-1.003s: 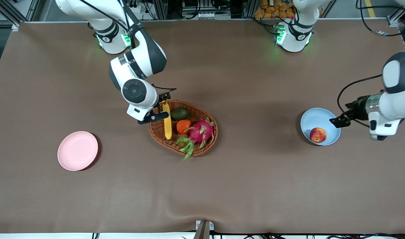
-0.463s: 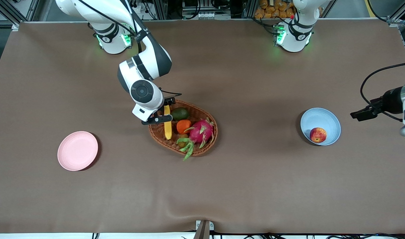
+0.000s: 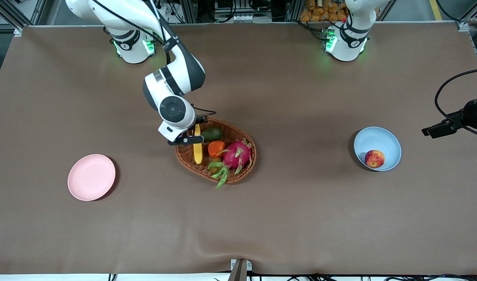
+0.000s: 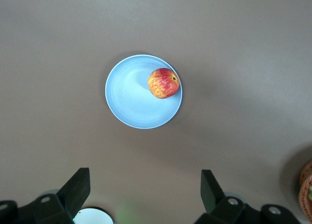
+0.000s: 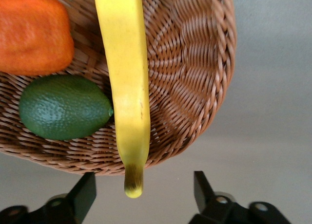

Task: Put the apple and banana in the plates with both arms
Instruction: 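Grasp the yellow banana by its stem end with the right gripper while the left withdraws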

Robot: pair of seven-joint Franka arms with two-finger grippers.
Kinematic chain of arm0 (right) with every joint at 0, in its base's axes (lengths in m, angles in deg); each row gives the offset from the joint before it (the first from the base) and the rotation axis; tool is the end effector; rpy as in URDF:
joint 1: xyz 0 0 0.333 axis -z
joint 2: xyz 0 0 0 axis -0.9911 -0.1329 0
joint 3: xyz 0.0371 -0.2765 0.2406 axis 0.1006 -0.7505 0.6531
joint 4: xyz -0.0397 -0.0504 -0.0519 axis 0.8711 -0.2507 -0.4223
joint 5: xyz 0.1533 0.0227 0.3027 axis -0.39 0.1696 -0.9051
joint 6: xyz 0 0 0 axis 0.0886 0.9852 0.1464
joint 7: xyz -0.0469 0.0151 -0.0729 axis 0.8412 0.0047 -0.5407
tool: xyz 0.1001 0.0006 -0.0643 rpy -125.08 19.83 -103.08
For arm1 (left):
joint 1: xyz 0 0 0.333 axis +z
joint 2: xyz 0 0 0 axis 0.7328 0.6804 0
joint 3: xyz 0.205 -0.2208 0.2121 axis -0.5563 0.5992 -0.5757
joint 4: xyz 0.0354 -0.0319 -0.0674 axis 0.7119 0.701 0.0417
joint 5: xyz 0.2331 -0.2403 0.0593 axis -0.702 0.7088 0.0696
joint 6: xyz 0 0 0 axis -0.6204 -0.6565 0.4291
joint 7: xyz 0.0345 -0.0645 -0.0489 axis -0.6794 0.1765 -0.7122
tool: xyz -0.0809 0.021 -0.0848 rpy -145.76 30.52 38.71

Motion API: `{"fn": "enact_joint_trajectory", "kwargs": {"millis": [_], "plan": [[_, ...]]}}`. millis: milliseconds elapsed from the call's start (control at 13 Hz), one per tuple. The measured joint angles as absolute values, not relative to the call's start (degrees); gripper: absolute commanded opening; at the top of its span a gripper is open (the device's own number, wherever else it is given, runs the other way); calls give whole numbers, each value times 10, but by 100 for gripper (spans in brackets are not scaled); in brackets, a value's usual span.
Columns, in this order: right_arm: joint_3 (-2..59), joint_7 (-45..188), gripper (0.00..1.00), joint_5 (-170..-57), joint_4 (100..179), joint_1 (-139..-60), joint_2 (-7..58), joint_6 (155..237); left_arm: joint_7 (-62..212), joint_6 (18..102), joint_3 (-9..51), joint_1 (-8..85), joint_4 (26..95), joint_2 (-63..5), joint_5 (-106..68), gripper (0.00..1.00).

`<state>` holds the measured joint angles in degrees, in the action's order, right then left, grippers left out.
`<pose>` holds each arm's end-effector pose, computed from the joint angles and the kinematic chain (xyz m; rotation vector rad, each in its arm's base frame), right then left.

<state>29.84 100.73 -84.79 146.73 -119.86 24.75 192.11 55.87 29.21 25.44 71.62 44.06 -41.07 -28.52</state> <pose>0.4732 0.3306 0.3424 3.0187 0.1257 -0.5085 0.5621 0.0500 0.5876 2.9962 0.7347 -0.2979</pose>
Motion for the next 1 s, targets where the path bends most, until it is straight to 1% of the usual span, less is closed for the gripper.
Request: {"fn": "enact_joint_trajectory", "kwargs": {"millis": [77, 309, 386, 617, 1003], "plan": [[298, 1008, 65, -848, 1472, -1200, 247, 1921, 566, 292, 254, 716, 438, -411, -285, 100], [298, 1008, 64, -848, 1479, -1200, 247, 1921, 575, 291, 254, 716, 426, -416, -285, 100], [298, 1009, 62, -848, 1479, -1200, 247, 1921, 575, 291, 254, 716, 421, -418, -285, 100], [298, 1009, 62, -848, 1479, -1201, 247, 1924, 576, 290, 254, 716, 407, -425, -285, 100], [298, 1012, 56, -848, 1479, -1201, 247, 1932, 579, 289, 254, 716, 399, -459, -285, 100]]}}
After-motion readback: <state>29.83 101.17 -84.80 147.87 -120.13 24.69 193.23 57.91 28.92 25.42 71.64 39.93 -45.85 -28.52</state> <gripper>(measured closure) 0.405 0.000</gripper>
